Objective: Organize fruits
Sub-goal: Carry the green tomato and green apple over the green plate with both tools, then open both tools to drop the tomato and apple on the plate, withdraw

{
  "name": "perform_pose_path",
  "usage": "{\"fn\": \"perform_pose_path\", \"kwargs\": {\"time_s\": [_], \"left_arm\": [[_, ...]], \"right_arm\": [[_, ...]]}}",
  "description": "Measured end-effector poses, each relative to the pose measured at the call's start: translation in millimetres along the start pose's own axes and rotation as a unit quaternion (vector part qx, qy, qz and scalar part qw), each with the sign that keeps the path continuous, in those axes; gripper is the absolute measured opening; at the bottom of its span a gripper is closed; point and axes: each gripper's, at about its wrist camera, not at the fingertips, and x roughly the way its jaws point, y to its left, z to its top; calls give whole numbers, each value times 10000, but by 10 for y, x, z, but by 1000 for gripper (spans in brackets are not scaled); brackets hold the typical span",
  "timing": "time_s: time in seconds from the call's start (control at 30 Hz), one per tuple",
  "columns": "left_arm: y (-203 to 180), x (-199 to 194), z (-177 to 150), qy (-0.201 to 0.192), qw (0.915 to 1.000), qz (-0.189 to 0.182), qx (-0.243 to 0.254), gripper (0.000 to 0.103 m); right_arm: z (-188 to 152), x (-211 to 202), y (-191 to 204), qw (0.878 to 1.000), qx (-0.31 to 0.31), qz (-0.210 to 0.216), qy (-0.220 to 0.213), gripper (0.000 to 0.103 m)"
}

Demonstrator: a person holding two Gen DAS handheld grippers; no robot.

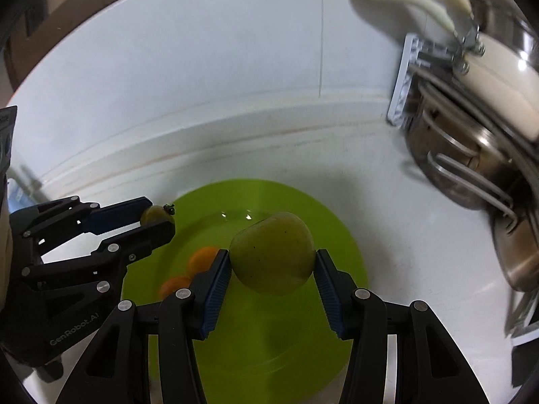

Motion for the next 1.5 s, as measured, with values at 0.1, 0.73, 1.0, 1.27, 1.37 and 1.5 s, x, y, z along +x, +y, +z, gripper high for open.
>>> {"fn": "perform_pose_path", "kwargs": {"time_s": [0.1, 0.73, 1.0, 1.27, 1.37, 1.5], "left_arm": [[6, 74, 10, 64, 10000, -19, 14, 28], [13, -143, -43, -51, 9999, 154, -12, 50], [-40, -632, -107, -432, 9985, 315, -91, 59], [-171, -1168, -238, -802, 9954, 528, -20, 69], [-197, -1358, -316, -908, 9943, 557, -60, 75], [-219, -1568, -434, -1014, 9931, 566, -136, 79]], "right_arm": [[-11, 87, -20, 9999, 66, 27, 121, 51], [-121, -65, 110, 10000, -11, -44, 14, 57], [-253, -536, 206, 9991, -90, -62, -399, 57], [-373, -910, 217, 9967, -81, -30, -813, 57], [-455, -1089, 257, 9953, -82, -35, -966, 63], [-555, -1264, 334, 9931, -178, -122, -1149, 64]]}}
